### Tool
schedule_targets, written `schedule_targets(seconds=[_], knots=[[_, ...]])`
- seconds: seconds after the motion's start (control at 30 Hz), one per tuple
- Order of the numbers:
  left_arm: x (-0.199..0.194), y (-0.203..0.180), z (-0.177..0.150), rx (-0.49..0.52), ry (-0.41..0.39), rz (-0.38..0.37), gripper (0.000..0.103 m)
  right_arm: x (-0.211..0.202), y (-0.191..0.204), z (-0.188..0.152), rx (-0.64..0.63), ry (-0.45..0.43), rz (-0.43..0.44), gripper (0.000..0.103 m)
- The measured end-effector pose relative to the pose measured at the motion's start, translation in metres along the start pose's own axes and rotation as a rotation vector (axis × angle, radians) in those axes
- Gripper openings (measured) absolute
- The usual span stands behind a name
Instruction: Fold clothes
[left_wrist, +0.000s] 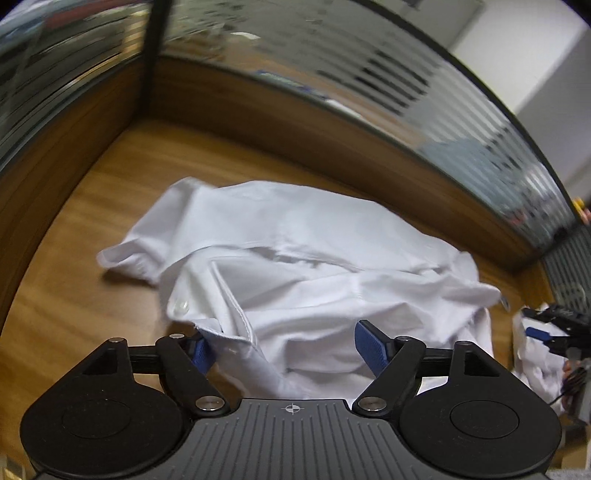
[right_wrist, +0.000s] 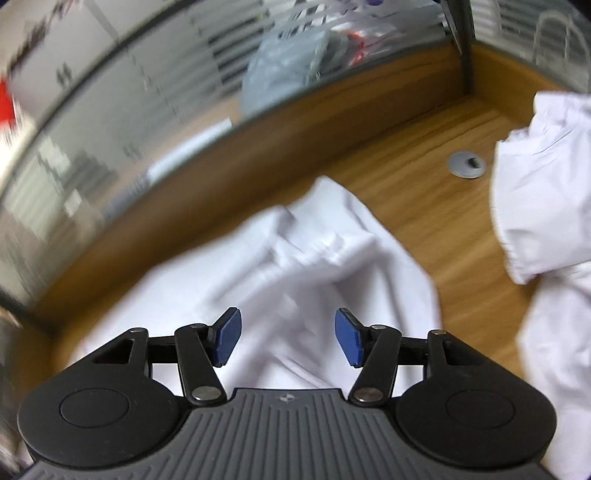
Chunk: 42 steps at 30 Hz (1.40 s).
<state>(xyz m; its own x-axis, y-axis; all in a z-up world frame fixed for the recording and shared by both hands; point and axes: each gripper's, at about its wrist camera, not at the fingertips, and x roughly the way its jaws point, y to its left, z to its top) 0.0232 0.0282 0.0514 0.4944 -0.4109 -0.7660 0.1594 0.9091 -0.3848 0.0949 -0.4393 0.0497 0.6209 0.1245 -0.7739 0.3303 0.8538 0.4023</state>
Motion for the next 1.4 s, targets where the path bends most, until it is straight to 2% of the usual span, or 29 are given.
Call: schedule_targets(seconds=[0.2,0.33,0.43,0.57,0.6,0.63,0.67,0.7,0.83,1.0,1.2,1.33,1.4], knots=[[0.012,-0.041,0.009,0.144,0.013,-0.036,0.084,-0.001,-0.028,-0.039,-0.026,0.084,-0.094,0.068],[0.021,-0.068,0.014,0.177,0.0,-0.027,0.087,-0.002,-0.047,-0.064,-0.043,0.139,-0.157,0.074],[0.024,-0.081,0.018,0.155,-0.007,-0.007,0.088,-0.003,-0.064,-0.079,-0.013,0.192,-0.168,0.074],[0.024,-0.098,0.015,0.119,-0.015,0.025,0.091,0.007,-0.092,-0.086,0.13,0.241,-0.028,0.073],[0.024,-0.101,0.014,0.111,-0.017,0.035,0.092,0.011,-0.098,-0.087,0.173,0.254,0.005,0.065],[0.024,-0.105,0.012,0.103,-0.019,0.044,0.093,0.016,-0.102,-0.086,0.201,0.27,0.043,0.034],[0.024,-0.109,0.011,0.095,-0.02,0.054,0.093,0.021,-0.106,-0.085,0.228,0.285,0.081,0.011],[0.024,-0.113,0.01,0.087,-0.022,0.064,0.093,0.024,-0.107,-0.081,0.248,0.291,0.108,0.002],[0.021,-0.12,0.002,0.03,-0.026,0.096,0.093,0.009,-0.096,-0.043,0.177,0.185,0.173,0.002],[0.016,-0.119,-0.017,-0.086,-0.023,0.106,0.093,-0.012,-0.084,0.028,0.088,0.043,0.23,0.002],[0.01,-0.125,-0.048,-0.188,-0.006,0.076,0.093,-0.044,-0.074,0.108,0.003,-0.116,0.284,0.002],[0.001,-0.126,-0.069,-0.222,0.003,0.075,0.094,-0.059,-0.076,0.139,-0.029,-0.173,0.307,0.002],[-0.005,-0.124,-0.079,-0.236,0.007,0.083,0.094,-0.065,-0.076,0.144,-0.045,-0.187,0.297,0.002]])
